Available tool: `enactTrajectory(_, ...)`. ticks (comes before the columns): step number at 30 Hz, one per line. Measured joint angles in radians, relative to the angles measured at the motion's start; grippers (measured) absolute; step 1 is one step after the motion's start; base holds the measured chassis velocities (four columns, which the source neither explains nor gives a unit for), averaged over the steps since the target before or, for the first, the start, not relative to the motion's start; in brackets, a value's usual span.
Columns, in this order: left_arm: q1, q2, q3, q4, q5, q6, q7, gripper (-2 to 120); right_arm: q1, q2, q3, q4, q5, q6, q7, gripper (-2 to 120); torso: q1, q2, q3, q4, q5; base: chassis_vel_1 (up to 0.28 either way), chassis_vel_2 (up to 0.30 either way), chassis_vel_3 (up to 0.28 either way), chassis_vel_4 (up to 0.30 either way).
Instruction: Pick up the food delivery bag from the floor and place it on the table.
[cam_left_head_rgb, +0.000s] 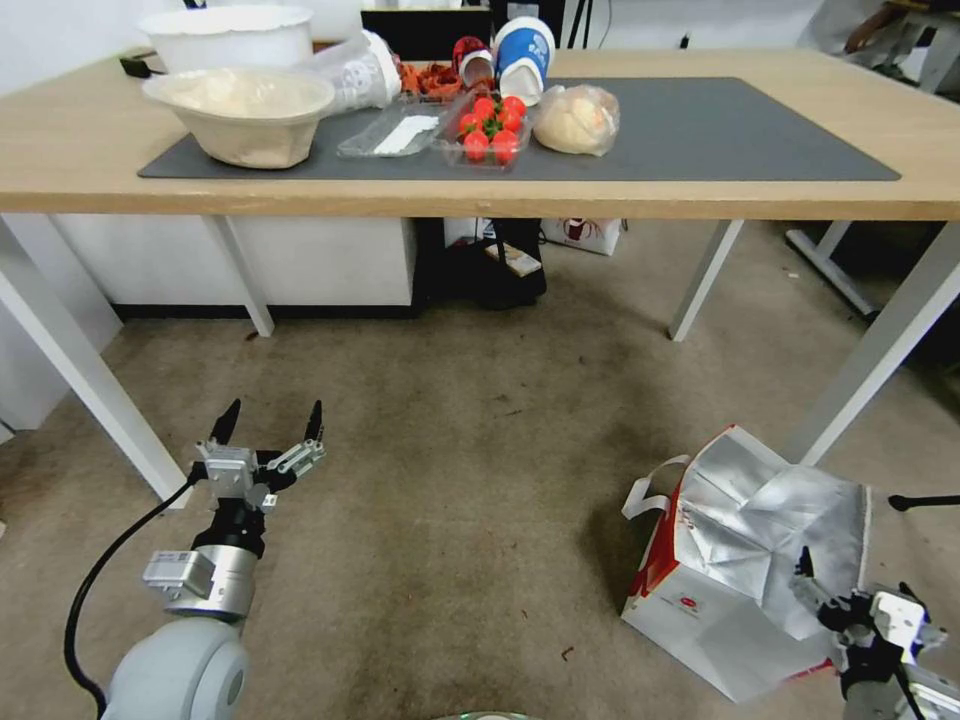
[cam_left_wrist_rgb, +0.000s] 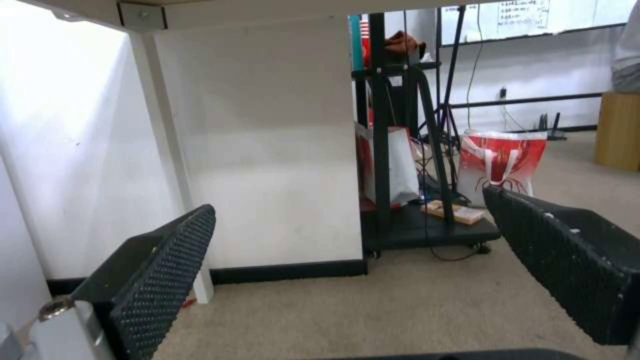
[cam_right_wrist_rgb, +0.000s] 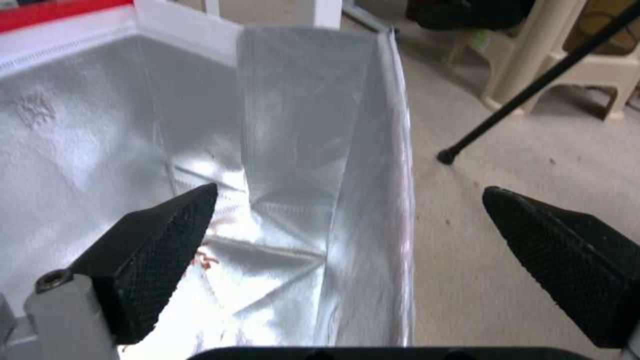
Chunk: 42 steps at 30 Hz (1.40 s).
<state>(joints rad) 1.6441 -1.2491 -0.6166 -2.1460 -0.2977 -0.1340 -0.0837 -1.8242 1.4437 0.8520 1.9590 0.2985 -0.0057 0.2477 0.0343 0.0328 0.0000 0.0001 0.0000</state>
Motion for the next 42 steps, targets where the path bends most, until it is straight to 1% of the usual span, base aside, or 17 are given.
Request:
enactTrajectory(9,0.002,-0.002,0.005,0.0,0.003,0.0,-0.005,100,-0.005,0.019,-0.022,-0.021,0.021,-0.014,0.005,99,0.0,0.0,0.0,0.0,0.0001,0.0,0.0,0.0,0.0)
enactTrajectory(11,0.0,0.0,0.005,0.0,0.003,0.0,-0.006,100,-0.005,0.02,-0.028,-0.022,0.024,-0.021,0.004,91,0.0,0.0,0.0,-0.0001,-0.0002,0.0,0.0,0.0,0.0)
enactTrajectory(15,0.0,0.001,0.004,-0.001,0.003,0.001,-0.008,100,-0.002,0.019,-0.032,-0.022,0.032,-0.03,0.004,82,0.0,0.0,0.0,0.0,0.0,0.0,0.0,0.0,0.0)
enactTrajectory(16,0.0,0.001,0.004,-0.002,0.003,0.001,-0.008,100,-0.002,0.018,-0.033,-0.022,0.034,-0.031,0.004,77,0.0,0.0,0.0,0.0,0.0,0.0,0.0,0.0,0.0)
enactTrajectory(17,0.0,0.001,0.004,-0.002,0.003,0.001,-0.008,100,-0.002,0.018,-0.033,-0.022,0.034,-0.031,0.004,77,0.0,0.0,0.0,0.0,0.0,0.0,0.0,0.0,0.0)
enactTrajectory(20,0.001,0.001,0.003,-0.002,0.003,0.001,-0.008,100,-0.001,0.015,-0.032,-0.021,0.037,-0.031,0.004,67,0.0,0.0,0.0,0.0,0.0001,0.0,0.0,0.0,0.0)
enactTrajectory(21,0.001,0.001,0.003,-0.002,0.003,0.001,-0.008,100,-0.001,0.015,-0.032,-0.021,0.037,-0.031,0.004,67,0.0,0.0,0.0,0.0,0.0001,0.0,0.0,0.0,0.0)
enactTrajectory(24,0.001,0.0,0.005,-0.003,0.004,0.001,-0.008,100,-0.001,0.015,-0.032,-0.015,0.037,-0.032,-0.001,54,0.0,0.0,0.0,0.0,0.0001,0.0,0.0,0.0,0.0)
enactTrajectory(25,0.001,0.0,0.005,-0.003,0.004,0.001,-0.008,100,-0.001,0.015,-0.032,-0.015,0.037,-0.032,-0.001,54,0.0,0.0,0.0,0.0,0.0001,0.0,0.0,0.0,0.0)
enactTrajectory(28,0.002,0.0,0.005,-0.001,0.006,0.001,-0.008,100,0.0,0.016,-0.032,-0.012,0.038,-0.032,-0.004,39,0.0,0.0,0.0,-0.0001,0.0,0.0,0.0,0.0,0.0)
enactTrajectory(29,0.002,0.0,0.005,-0.001,0.006,0.001,-0.008,100,0.0,0.016,-0.032,-0.012,0.038,-0.032,-0.004,39,0.0,0.0,0.0,-0.0001,0.0,0.0,0.0,0.0,0.0)
enactTrajectory(33,0.003,-0.001,0.005,-0.001,0.008,0.001,-0.009,100,0.001,0.015,-0.032,-0.012,0.038,-0.031,-0.004,21,0.0,0.0,0.0,0.0,0.0,0.0,0.0,0.0,0.0)
enactTrajectory(34,0.003,-0.001,0.005,-0.001,0.008,0.001,-0.009,100,0.001,0.015,-0.032,-0.012,0.038,-0.031,-0.004,21,0.0,0.0,0.0,0.0,0.0,0.0,0.0,0.0,0.0)
enactTrajectory(37,0.004,-0.004,0.005,0.0,0.01,0.0,-0.01,100,0.001,0.013,-0.032,-0.014,0.038,-0.028,-0.004,7,0.0,0.001,0.0,0.0,0.0,0.0,0.0,0.0,0.0)
enactTrajectory(38,0.004,-0.004,0.005,0.0,0.01,0.0,-0.01,100,0.001,0.013,-0.032,-0.014,0.038,-0.028,-0.004,7,0.0,0.001,0.0,0.0,0.0,0.0,0.0,0.0,0.0)
enactTrajectory(40,0.007,-0.005,0.004,0.001,0.012,-0.002,-0.01,100,0.0,0.012,-0.031,-0.017,0.039,-0.025,-0.004,0,0.0,0.001,0.0,0.0,0.0001,0.0,0.0,0.0,0.0)
enactTrajectory(42,0.007,-0.006,0.004,0.0,0.013,-0.003,-0.011,100,0.0,0.007,-0.028,-0.017,0.042,-0.023,-0.004,0,0.0,0.0,0.0,0.0,0.0,0.0,0.0,0.0,0.0)
